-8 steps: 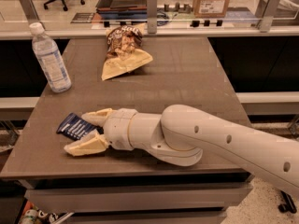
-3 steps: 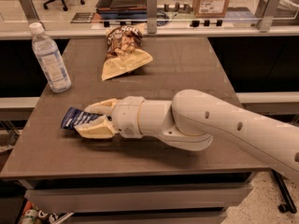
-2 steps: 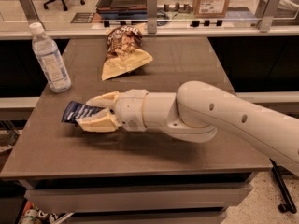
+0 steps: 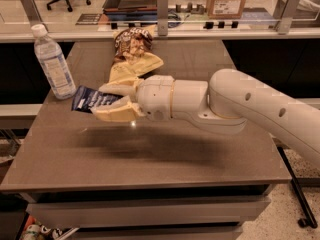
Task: Pick rxbar blueberry
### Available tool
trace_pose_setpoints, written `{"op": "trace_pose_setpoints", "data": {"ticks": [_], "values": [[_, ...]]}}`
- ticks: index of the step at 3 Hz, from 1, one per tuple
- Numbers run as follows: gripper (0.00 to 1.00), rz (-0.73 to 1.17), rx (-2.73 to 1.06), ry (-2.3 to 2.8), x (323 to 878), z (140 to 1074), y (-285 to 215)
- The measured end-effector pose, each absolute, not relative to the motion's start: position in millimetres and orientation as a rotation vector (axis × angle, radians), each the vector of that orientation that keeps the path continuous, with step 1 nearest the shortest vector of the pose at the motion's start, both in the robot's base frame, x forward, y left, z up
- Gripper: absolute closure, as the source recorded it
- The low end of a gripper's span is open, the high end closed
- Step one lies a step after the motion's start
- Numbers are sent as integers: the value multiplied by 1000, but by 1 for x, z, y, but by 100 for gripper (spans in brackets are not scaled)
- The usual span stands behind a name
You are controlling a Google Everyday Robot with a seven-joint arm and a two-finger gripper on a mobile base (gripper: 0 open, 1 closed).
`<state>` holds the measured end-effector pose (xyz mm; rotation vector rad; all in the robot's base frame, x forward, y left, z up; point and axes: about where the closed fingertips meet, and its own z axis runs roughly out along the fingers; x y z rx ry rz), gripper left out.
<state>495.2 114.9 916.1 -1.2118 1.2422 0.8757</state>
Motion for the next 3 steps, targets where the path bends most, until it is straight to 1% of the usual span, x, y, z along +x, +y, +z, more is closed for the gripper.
{"op": "trace_pose_setpoints", "data": {"ticks": [1,3], "values": [[100,843,-1212,1160,501,947,101],[100,687,-1221,1054,506,995,87]]}}
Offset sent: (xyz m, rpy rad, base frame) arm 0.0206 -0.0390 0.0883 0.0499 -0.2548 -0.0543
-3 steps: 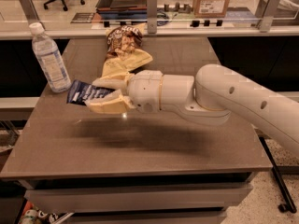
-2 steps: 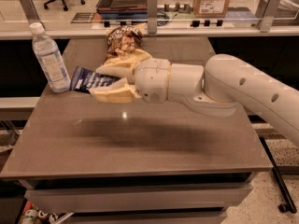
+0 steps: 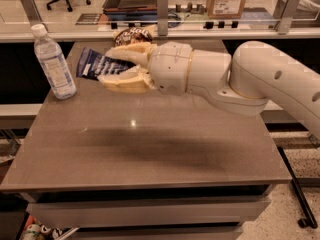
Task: Pick rxbar blueberry
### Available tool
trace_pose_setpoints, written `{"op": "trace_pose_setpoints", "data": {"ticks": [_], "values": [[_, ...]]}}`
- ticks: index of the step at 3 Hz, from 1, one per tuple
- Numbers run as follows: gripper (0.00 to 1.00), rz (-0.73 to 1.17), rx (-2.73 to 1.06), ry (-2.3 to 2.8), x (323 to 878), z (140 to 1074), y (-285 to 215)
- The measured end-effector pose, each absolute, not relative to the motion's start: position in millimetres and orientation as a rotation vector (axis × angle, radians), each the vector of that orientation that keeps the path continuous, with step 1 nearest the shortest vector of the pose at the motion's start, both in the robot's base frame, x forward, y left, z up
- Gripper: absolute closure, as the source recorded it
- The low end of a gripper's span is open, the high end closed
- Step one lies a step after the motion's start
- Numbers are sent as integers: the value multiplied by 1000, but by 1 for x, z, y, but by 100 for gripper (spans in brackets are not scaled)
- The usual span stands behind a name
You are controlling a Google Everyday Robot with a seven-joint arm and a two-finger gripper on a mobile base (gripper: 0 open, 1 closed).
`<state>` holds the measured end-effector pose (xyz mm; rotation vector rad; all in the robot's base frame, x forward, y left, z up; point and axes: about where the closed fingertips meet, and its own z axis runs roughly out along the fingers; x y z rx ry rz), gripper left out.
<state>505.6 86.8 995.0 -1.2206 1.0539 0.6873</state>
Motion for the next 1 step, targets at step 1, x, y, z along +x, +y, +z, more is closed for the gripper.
{"op": "trace_pose_setpoints", "data": {"ticks": [1], "values": [[100,680,-1223,1050,505,996,87]]}}
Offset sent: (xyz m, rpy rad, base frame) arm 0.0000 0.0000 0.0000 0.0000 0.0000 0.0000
